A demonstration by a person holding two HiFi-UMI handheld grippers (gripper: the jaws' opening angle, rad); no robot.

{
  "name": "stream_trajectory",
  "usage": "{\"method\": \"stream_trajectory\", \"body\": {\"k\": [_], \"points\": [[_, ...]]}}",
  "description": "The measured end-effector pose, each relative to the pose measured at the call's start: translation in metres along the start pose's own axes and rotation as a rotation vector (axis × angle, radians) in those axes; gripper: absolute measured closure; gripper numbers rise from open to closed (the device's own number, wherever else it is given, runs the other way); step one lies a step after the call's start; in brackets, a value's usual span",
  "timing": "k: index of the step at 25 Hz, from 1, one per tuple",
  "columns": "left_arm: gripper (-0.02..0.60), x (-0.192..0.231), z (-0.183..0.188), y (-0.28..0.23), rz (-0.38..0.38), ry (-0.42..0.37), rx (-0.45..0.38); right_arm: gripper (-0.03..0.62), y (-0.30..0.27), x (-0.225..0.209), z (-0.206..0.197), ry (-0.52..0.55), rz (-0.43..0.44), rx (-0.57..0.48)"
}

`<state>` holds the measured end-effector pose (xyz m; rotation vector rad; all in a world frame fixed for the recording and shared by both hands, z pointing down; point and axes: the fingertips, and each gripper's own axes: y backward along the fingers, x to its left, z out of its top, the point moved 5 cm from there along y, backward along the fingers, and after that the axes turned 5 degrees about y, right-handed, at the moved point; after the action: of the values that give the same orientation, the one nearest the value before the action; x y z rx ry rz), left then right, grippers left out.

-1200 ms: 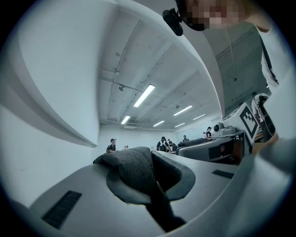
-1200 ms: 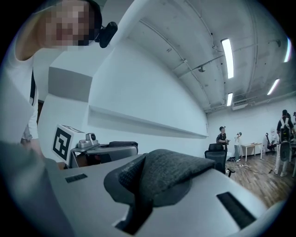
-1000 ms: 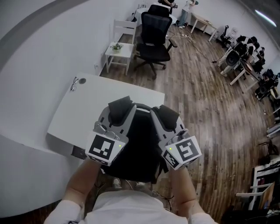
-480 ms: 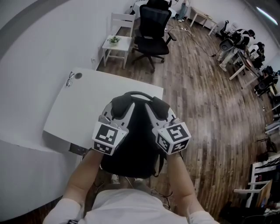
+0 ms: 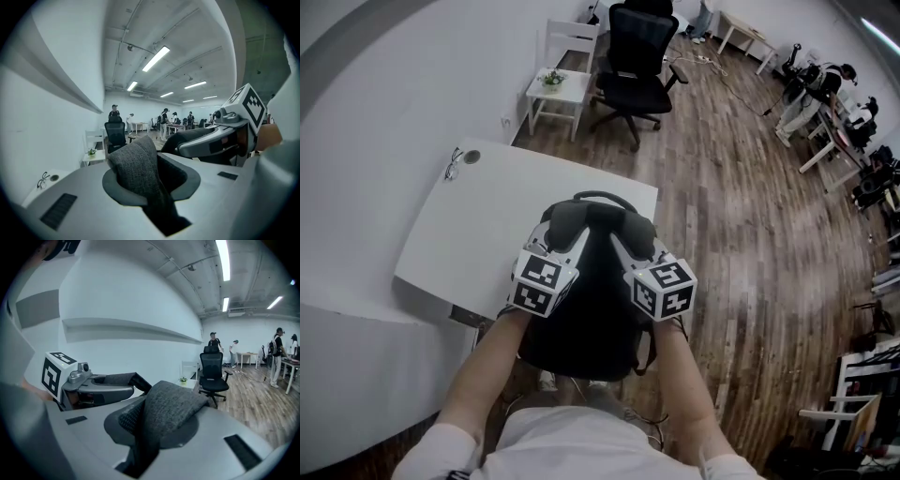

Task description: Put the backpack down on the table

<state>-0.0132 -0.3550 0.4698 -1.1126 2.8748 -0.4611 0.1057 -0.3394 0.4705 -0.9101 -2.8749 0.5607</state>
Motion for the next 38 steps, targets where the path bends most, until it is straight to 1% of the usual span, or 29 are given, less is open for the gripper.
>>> {"method": "stream_trajectory", "body": {"k": [5,10,13,17,26,30,33,38], "points": [[0.471,0.006,-0.020,-0.016,0.005,0.038,0.066,0.539,-0.014,-0.013,-0.026,-0.044,-0.005,0.072],[0.432,0.017,-0.045,-0.034,0.010,0.083,0.148,0.494,-0.029,-0.028,-0.048,-0.084,-0.023,0.142],[0.414,0.019,-0.053,-0.039,0.014,0.079,0.166,0.471,-0.032,-0.034,-0.059,-0.096,-0.040,0.171],[0.389,0.025,-0.068,-0.049,0.021,0.066,0.191,0.447,-0.039,-0.040,-0.072,-0.130,-0.031,0.208],[0.307,0.036,-0.086,-0.058,0.079,0.037,0.197,0.388,-0.041,-0.049,-0.094,-0.138,-0.064,0.253],[0.274,0.034,-0.093,-0.060,0.081,0.018,0.217,0.356,-0.037,-0.051,-0.098,-0.154,-0.048,0.254],[0.241,0.033,-0.100,-0.061,0.079,0.008,0.229,0.345,-0.034,-0.052,-0.105,-0.137,-0.051,0.270],[0.221,0.035,-0.103,-0.057,0.098,0.013,0.229,0.342,-0.021,-0.057,-0.109,-0.159,-0.097,0.257]]}}
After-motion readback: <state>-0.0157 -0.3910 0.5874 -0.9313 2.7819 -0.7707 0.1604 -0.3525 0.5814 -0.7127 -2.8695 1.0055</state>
